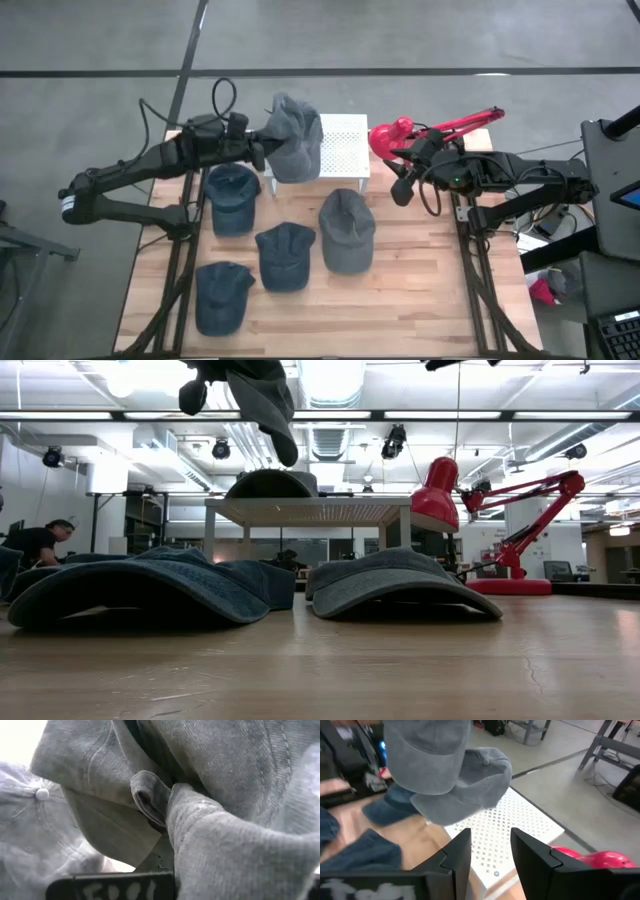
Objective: Pick & Place hat
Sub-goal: Stack the bottom gray cap on the gray cap on the shelf
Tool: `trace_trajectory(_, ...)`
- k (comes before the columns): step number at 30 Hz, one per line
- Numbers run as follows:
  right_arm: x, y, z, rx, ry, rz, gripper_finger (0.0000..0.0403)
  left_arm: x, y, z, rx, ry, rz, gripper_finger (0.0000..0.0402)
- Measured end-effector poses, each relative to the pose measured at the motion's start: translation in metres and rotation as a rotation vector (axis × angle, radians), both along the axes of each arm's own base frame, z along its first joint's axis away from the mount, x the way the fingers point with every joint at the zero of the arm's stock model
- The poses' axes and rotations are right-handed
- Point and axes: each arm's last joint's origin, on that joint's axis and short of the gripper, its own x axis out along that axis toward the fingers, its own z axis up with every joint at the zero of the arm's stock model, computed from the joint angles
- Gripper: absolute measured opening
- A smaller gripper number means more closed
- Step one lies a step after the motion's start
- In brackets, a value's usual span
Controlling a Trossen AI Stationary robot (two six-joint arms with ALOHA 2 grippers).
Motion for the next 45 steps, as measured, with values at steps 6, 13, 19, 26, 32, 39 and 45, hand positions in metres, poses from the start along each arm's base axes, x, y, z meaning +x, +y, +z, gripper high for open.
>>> trace_trajectory(6,-0.006,0.000,-0.008,0.009,-0.109,0.003,0.0119,-0.010,0.028,0.008,-0.041,-0.097,-0.128,0.0000)
trace_trajectory(13,-0.010,-0.001,-0.014,0.010,-0.136,0.005,0.0112,-0.007,0.049,0.016,-0.025,-0.226,-0.350,0.0000)
trace_trajectory(19,-0.009,0.000,-0.014,0.018,-0.143,0.022,0.0114,0.008,0.075,-0.006,-0.119,-0.166,-0.484,0.0000)
trace_trajectory(26,-0.009,0.000,-0.014,0.036,-0.156,0.018,0.0118,0.015,0.107,-0.017,-0.152,-0.204,-0.633,0.0000)
trace_trajectory(32,-0.009,0.000,-0.016,0.054,-0.161,0.011,0.0108,0.012,0.121,-0.026,-0.200,-0.191,-0.653,0.0000)
trace_trajectory(39,-0.009,0.000,-0.016,0.056,-0.164,0.010,0.0098,0.008,0.131,-0.031,-0.199,-0.185,-0.644,0.0000)
trace_trajectory(45,-0.009,0.000,-0.016,0.060,-0.169,0.008,0.0093,0.006,0.137,-0.036,-0.198,-0.178,-0.674,0.0000)
